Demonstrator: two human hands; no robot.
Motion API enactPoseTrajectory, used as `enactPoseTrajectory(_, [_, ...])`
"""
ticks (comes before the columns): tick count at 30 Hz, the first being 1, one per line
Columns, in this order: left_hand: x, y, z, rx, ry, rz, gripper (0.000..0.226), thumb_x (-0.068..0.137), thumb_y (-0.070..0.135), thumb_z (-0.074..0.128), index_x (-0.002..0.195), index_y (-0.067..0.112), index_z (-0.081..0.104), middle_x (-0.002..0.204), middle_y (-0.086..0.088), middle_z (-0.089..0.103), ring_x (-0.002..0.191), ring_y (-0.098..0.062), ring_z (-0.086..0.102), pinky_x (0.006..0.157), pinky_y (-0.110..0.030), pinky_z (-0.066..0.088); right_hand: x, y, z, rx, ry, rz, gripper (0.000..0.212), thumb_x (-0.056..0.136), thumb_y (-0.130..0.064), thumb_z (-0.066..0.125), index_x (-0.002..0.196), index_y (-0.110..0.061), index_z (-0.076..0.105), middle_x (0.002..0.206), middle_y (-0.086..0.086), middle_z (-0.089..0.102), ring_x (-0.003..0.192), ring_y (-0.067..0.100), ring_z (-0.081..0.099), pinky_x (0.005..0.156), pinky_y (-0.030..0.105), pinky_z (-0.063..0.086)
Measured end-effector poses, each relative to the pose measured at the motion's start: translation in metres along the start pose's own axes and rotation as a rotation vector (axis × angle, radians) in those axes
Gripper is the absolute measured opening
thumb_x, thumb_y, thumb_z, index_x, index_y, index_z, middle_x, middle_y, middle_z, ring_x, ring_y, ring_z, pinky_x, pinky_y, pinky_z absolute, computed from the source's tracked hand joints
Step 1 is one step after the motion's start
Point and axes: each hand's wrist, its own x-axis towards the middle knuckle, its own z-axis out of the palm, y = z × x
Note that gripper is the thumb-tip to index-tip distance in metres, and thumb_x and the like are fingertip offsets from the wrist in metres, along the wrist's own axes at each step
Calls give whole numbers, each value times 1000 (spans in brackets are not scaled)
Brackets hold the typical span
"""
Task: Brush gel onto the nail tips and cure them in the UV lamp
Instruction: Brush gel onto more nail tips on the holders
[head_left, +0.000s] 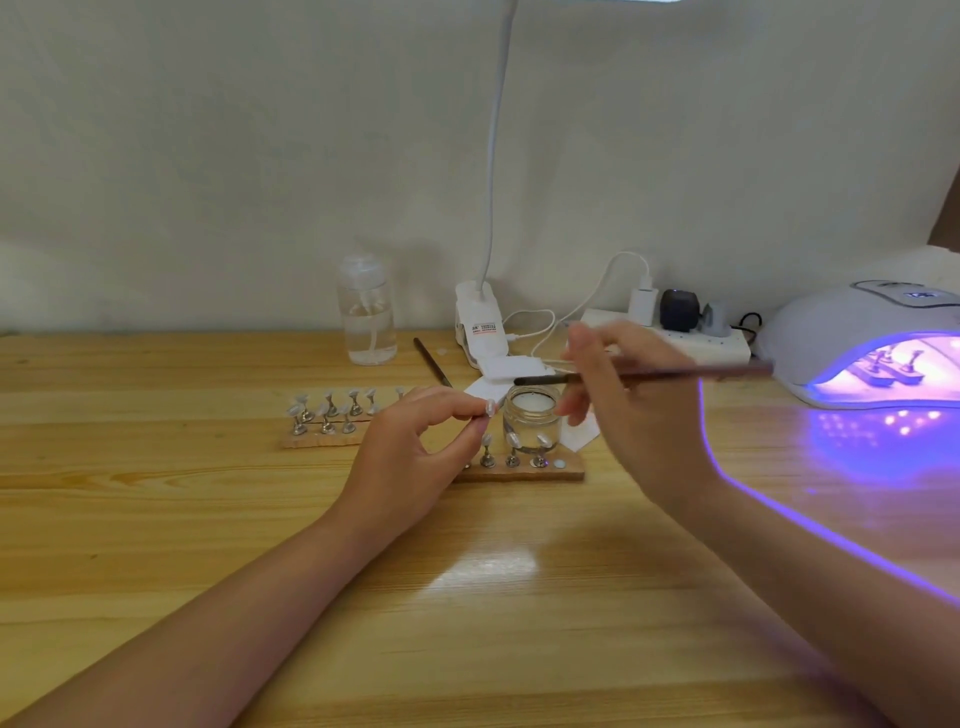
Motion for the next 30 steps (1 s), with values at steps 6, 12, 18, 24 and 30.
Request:
enactPoseTrajectory(6, [0,-1,1,20,3,21,20,78,-2,67,89,15,71,86,9,67,86,-4,60,81,-16,45,-28,10,2,-275,-58,-207,31,89,-27,43,72,-17,67,72,-21,61,75,-10,56,77,29,44])
enactPoseTrajectory(12, [-1,-2,2,32,-1,33,27,78,0,67,89,25,68,85,14,65,85,0,57,75,-7,39,-30,13,5,-240,-69,-268,38,92,-18,37,72,-7,67,67,-13,60,71,-7,55,73,16,42])
enactPoseTrajectory(18, [-1,-1,2,44,-14,24,23,79,2,67,91,21,71,84,13,65,84,-1,56,74,-9,39,-31,19,5,-346,-63,-342,34,92,-22,41,75,-13,69,71,-16,60,69,4,57,77,23,41])
enactPoseTrajectory(24, [0,-1,1,34,-18,11,23,80,3,66,90,22,70,84,14,64,83,0,56,74,-9,39,-31,19,4,-378,-85,-361,34,91,-21,42,73,-12,69,66,-9,64,67,4,57,75,24,42])
enactPoseTrajectory(30, [-1,-2,2,33,-10,2,23,80,3,66,90,23,70,83,17,63,83,0,56,76,-16,44,-32,18,3,-380,-109,-343,34,91,-21,42,73,-12,69,66,-9,64,66,5,57,75,24,42])
